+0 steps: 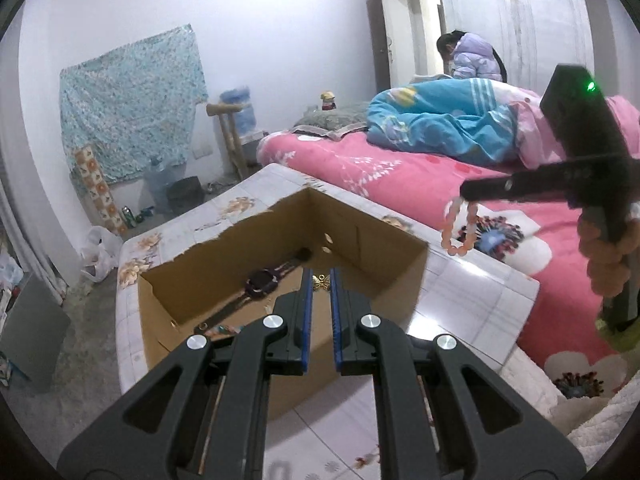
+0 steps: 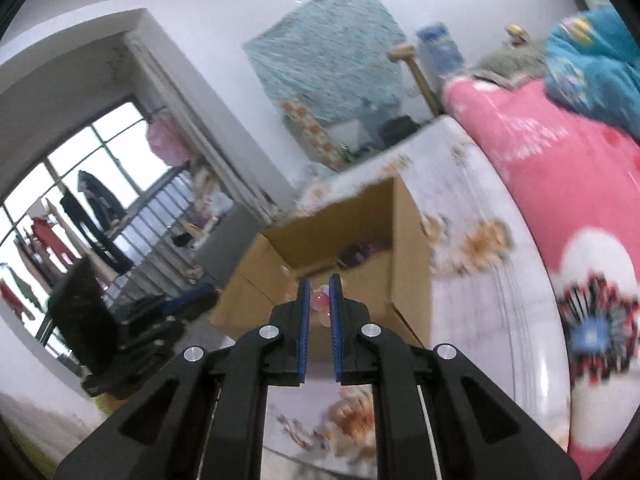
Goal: Organize jewelry
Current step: 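Open the left gripper to drop the charm while the right holds the bracelet, then open the right gripper to drop the pink bead bracelet into the box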
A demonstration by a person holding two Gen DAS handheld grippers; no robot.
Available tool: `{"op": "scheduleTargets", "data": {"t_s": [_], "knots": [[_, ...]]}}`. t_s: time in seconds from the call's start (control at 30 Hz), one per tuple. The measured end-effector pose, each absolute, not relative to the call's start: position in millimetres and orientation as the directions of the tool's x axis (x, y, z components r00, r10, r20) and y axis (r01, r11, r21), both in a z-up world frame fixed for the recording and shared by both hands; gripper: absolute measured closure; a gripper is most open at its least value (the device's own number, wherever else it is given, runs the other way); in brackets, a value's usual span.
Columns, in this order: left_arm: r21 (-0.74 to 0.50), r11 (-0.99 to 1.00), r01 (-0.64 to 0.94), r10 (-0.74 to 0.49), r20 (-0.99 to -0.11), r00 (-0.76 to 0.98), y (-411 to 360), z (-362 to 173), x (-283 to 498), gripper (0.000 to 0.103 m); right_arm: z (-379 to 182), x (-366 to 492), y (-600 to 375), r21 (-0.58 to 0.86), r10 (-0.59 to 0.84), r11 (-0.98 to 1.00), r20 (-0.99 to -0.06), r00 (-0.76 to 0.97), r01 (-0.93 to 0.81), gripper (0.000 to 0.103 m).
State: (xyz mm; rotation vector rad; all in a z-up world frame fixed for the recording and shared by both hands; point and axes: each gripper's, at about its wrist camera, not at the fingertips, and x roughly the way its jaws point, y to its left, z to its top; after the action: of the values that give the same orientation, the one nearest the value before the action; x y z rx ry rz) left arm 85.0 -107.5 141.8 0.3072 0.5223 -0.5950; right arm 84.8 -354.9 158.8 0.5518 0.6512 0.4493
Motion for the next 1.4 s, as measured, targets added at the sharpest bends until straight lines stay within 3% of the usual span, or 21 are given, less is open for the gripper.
{"op": "scheduleTargets", "data": {"t_s": [0.2,0.47,0.8,0.87,1.0,1.23,1.4], "knots": [[0.052,0.779,0.625,-0.452,-0.644,0.617,-108,138,145,0.095,164,142,-346,0.678,0.682,0.669,-0.396,0.615,-0.305,0.093],[-0.171,0.781,0.601,-0.443,-0.830,0.339,-107,82,223,0.095,123,223,-323,0.700,0.721,0.672,-0.543,0.431,-0.242,0.093],[-0.304,0.798,0.521,-0.370,-0.929,0.025,-112,20,258,0.095,114,250,-305,0.640,0.688,0.721,-0.614,0.386,-0.266,0.093],[-0.296,0.806,0.513,-0.353,-0.936,0.013,-111,17,259,0.094,112,253,-304,0.636,0.686,0.724,-0.622,0.377,-0.267,0.093],[-0.291,0.812,0.506,-0.344,-0.939,0.013,-108,17,257,0.082,110,257,-299,0.619,0.674,0.737,-0.642,0.367,-0.271,0.093],[-0.309,0.814,0.491,-0.412,-0.904,0.115,-83,43,248,0.072,106,261,-294,0.583,0.637,0.770,-0.688,0.347,-0.259,0.093],[-0.291,0.819,0.495,-0.466,-0.841,0.276,-57,79,227,0.053,101,266,-287,0.554,0.609,0.793,-0.725,0.322,-0.254,0.093]]}}
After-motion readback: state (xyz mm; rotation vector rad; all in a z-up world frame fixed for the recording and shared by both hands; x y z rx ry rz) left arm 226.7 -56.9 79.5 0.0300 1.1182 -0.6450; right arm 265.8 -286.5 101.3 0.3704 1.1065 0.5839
